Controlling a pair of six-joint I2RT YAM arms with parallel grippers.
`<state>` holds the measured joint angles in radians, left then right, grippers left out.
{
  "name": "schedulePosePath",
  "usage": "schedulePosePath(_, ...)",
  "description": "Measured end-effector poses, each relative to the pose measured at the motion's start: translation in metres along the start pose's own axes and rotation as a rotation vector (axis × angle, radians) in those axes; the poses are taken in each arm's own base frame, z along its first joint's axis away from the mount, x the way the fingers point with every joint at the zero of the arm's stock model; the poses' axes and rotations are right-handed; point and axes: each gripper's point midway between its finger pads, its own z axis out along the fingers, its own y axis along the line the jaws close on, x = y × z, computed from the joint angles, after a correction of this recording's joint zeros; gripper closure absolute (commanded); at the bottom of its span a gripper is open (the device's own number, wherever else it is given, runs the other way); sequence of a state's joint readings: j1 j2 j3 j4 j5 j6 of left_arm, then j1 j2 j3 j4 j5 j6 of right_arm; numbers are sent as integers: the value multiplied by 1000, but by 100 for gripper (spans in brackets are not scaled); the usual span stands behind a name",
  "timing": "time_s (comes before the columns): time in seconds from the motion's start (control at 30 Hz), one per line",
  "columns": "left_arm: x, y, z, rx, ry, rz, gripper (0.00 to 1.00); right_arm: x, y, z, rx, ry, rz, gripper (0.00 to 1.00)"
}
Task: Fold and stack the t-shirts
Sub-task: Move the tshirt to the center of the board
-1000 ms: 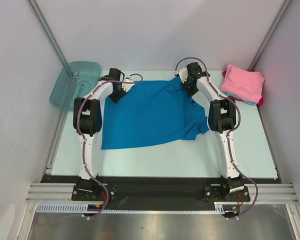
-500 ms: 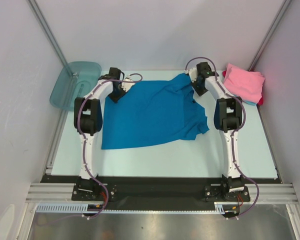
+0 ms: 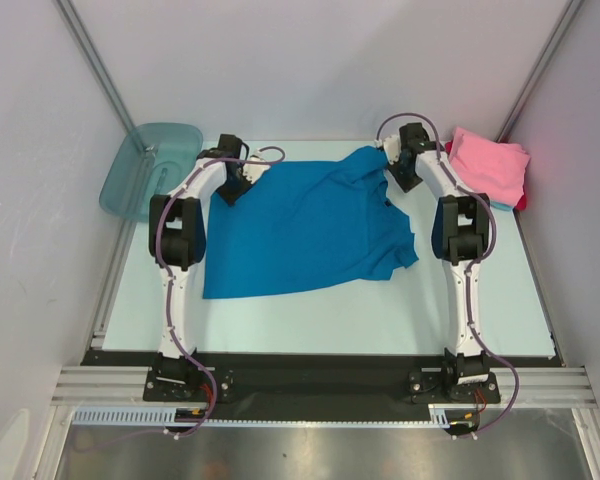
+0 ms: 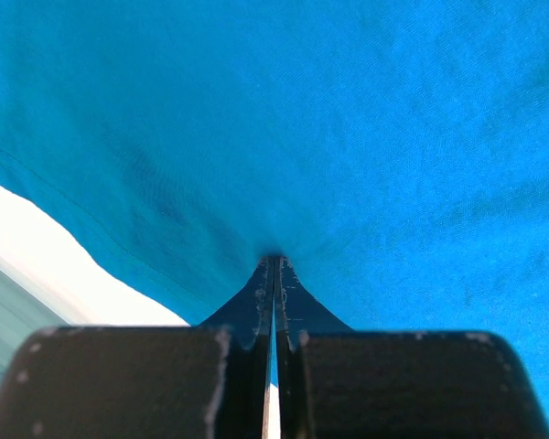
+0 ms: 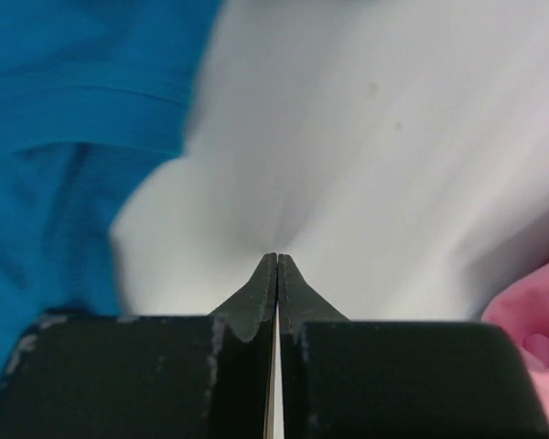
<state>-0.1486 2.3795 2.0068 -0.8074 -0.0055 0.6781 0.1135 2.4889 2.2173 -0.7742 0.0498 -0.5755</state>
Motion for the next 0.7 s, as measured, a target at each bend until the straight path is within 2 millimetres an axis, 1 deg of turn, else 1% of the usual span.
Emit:
schedulePosePath(0.1, 0, 0, 0, 0, 1, -1, 100, -14, 18, -11, -40, -27, -22, 100)
schedulePosePath(0.23, 0, 0, 0, 3, 3, -2, 100, -38, 37, -28, -72, -82, -41, 100)
schedulePosePath(0.33, 0, 0, -1, 3, 4, -4, 100, -51, 51, -32, -95, -110, -55, 100)
schedulePosePath(0.5, 1, 0, -1, 3, 5, -7, 100, -58, 67, -35, -128, -122, -76, 100)
schedulePosePath(0.6, 1, 1, -1, 2, 7, -7, 100, -64, 70, -35, -130, -133, -83, 100)
schedulePosePath(0.7, 2, 1, -1, 2, 9, -7, 100, -64, 74, -28, -136, -128, -87, 100)
